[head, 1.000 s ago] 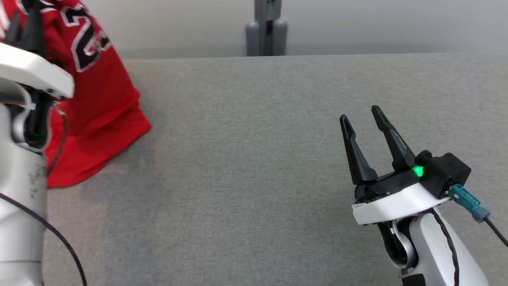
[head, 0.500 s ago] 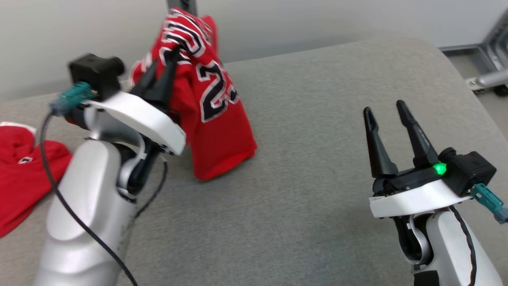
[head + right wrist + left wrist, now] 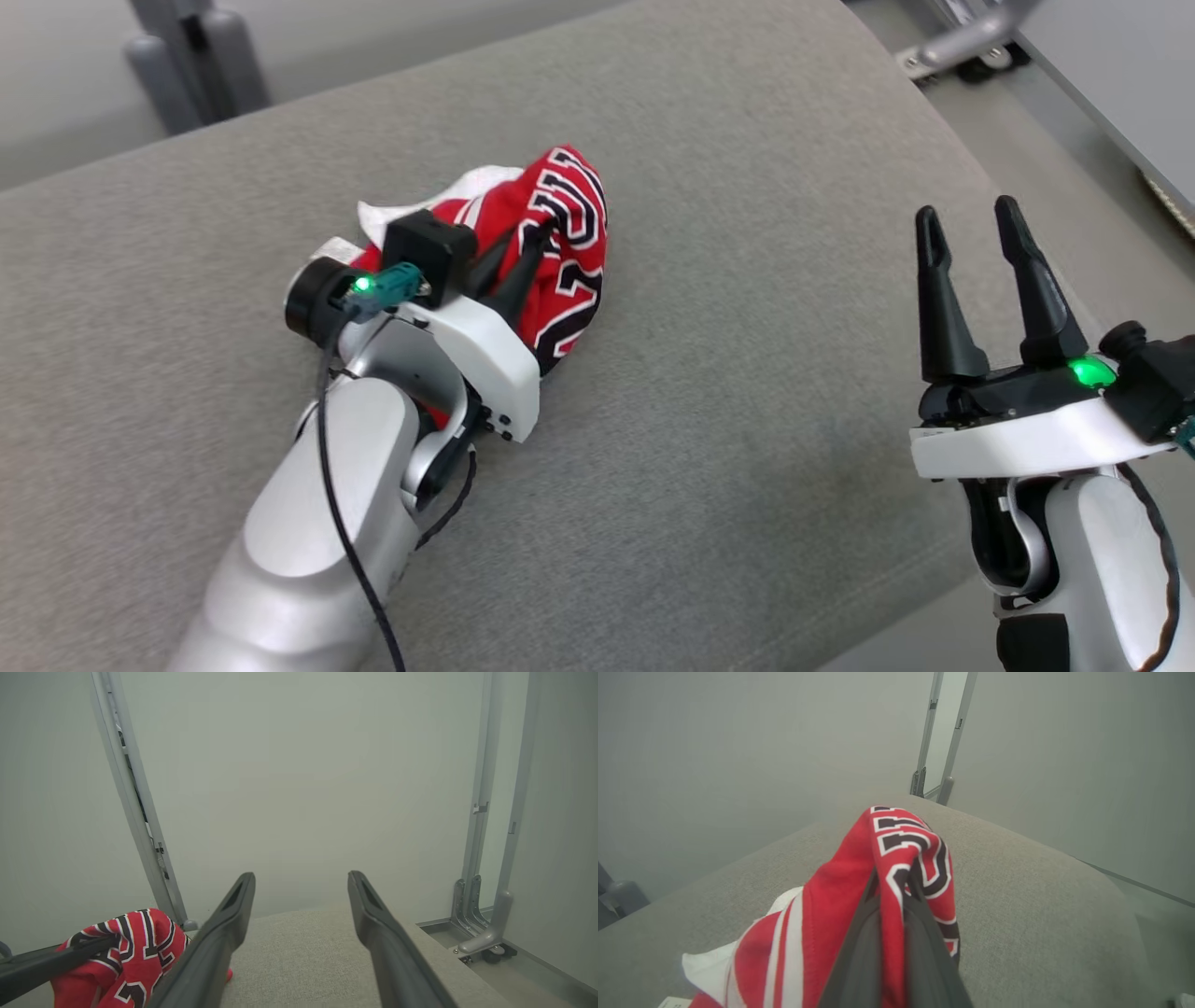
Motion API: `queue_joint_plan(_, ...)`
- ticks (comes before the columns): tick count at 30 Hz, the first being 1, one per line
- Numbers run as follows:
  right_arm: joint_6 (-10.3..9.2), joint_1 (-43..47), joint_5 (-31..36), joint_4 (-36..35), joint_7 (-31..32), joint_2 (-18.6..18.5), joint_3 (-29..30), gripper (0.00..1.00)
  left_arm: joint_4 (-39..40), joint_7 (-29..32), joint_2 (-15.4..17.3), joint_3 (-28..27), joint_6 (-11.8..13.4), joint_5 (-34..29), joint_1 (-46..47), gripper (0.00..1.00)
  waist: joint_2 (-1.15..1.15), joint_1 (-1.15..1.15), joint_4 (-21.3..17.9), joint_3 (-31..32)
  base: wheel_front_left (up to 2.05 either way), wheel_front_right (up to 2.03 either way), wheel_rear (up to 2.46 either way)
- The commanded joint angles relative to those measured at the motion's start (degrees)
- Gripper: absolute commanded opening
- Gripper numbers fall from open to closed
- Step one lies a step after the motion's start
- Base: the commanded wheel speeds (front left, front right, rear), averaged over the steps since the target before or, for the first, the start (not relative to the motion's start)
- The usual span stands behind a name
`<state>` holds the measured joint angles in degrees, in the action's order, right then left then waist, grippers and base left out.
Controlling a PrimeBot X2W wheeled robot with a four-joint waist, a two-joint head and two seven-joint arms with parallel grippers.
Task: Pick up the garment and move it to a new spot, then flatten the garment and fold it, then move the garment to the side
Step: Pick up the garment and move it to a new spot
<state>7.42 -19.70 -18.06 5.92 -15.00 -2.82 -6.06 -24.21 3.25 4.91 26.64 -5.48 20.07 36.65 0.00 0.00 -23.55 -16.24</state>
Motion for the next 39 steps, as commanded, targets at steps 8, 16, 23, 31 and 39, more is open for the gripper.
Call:
queue_joint_plan(8,0.12,0.22,-1.43,-0.27,-0.34,-0.2,1.21,1.0,-6.76,-3.18,-0.65,2.91,0.78,-2.1,1.86,1.0,0.0,0.0,-3.7,-3.0,0.0,0.0,0.0)
queue_joint_plan(16,0.13,0.05,0.57,-0.22,-0.34,-0.22,1.95,1.0,-6.97,-9.89,-1.29,2.21,1.14,0.31,3.15,1.0,0.0,0.0,0.85,0.51,0.0,0.0,0.0)
queue_joint_plan(23,0.13,0.94,3.58,0.65,-0.34,-0.27,1.3,1.0,-4.0,-14.94,-0.44,-1.12,3.81,2.51,0.6,1.0,0.0,0.0,6.13,5.35,0.0,0.0,0.0)
queue_joint_plan(31,0.1,4.3,6.48,-0.24,-0.34,-0.64,-0.06,1.0,-0.52,-18.05,3.54,-5.48,7.66,1.94,-8.7,1.0,0.0,0.0,12.48,9.78,0.0,0.0,0.0)
queue_joint_plan(39,0.1,7.09,6.49,-0.32,-0.34,-1.18,-1.36,1.0,5.92,-18.39,4.81,-10.98,10.54,0.42,-21.4,1.0,0.0,0.0,15.35,12.05,0.0,0.0,0.0)
